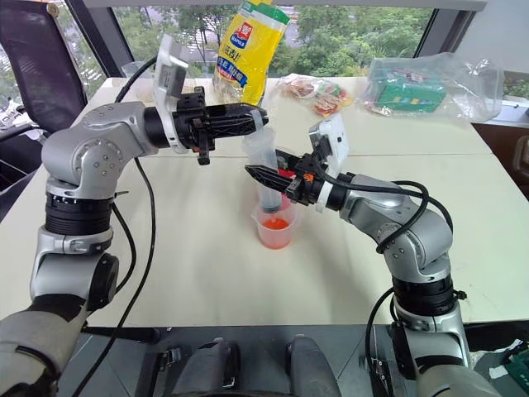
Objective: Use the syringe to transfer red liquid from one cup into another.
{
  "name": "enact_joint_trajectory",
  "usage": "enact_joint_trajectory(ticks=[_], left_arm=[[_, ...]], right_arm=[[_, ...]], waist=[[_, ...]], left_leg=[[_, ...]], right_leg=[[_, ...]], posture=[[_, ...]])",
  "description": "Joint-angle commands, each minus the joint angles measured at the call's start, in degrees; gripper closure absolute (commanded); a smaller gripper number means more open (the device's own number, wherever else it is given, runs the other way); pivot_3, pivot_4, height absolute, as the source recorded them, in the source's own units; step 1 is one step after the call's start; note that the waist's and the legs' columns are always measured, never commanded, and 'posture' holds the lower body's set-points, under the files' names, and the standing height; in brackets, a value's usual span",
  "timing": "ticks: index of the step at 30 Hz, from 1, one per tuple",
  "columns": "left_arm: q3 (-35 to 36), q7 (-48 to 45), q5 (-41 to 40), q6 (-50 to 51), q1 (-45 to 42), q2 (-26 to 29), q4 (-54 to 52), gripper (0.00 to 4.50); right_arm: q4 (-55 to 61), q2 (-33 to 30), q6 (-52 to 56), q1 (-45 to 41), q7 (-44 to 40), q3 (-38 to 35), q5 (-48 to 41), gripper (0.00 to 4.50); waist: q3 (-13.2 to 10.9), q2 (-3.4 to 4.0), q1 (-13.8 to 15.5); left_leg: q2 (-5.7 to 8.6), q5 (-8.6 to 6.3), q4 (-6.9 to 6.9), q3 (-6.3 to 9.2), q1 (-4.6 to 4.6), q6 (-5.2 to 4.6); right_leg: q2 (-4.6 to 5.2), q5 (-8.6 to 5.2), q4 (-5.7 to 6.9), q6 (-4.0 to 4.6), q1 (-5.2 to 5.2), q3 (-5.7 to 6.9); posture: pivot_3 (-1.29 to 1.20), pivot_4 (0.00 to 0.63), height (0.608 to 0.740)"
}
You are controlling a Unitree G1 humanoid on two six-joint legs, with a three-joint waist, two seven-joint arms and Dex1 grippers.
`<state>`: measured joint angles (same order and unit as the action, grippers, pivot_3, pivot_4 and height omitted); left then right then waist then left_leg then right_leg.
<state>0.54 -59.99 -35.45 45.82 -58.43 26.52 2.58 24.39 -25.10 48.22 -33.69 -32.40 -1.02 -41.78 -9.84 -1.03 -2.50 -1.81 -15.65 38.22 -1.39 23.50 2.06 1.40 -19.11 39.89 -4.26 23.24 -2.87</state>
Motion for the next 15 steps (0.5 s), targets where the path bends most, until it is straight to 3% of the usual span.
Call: enact_joint_trajectory(ticks=[1,4,5,15], left_arm=[[-1.26,-1.50,-1.36,1.59,-0.53,0.81,-1.90,1.72],[0.94,-1.73,-2.17,2.46,-0.36,3.69,-2.70,0.27],[1.63,-1.87,-2.51,2.87,-0.25,4.73,-2.99,0.06],[8.13,-1.62,-7.28,7.33,6.08,15.32,-8.65,0.06]], right_arm=[[1.81,1.09,-3.46,-1.91,0.17,-1.68,-0.41,3.09],[1.24,1.02,-3.77,-1.32,-0.33,-1.36,0.05,3.09],[1.08,0.95,-3.90,-1.13,-0.47,-1.28,0.18,3.09],[-0.85,-1.08,-5.05,-1.63,-1.53,-2.06,0.70,3.09]], waist=[[0.00,0.00,-0.02],[0.00,0.00,0.04],[0.00,0.00,0.05],[0.00,0.00,0.02]], left_leg=[[-0.01,0.00,0.00,0.00,0.00,0.00],[-0.01,0.00,0.00,0.01,0.00,0.00],[-0.01,0.00,0.00,0.01,0.00,0.00],[-0.02,0.00,-0.01,0.03,-0.01,0.00]], right_leg=[[-0.01,0.00,0.00,0.00,0.00,0.00],[-0.01,0.00,0.00,0.00,0.00,0.00],[0.00,0.00,0.00,0.00,0.00,0.00],[0.01,0.00,-0.01,0.00,0.00,0.01]], posture=[[0.00,0.150,0.740],[0.00,0.150,0.740],[0.00,0.150,0.740],[0.00,0.150,0.740]])
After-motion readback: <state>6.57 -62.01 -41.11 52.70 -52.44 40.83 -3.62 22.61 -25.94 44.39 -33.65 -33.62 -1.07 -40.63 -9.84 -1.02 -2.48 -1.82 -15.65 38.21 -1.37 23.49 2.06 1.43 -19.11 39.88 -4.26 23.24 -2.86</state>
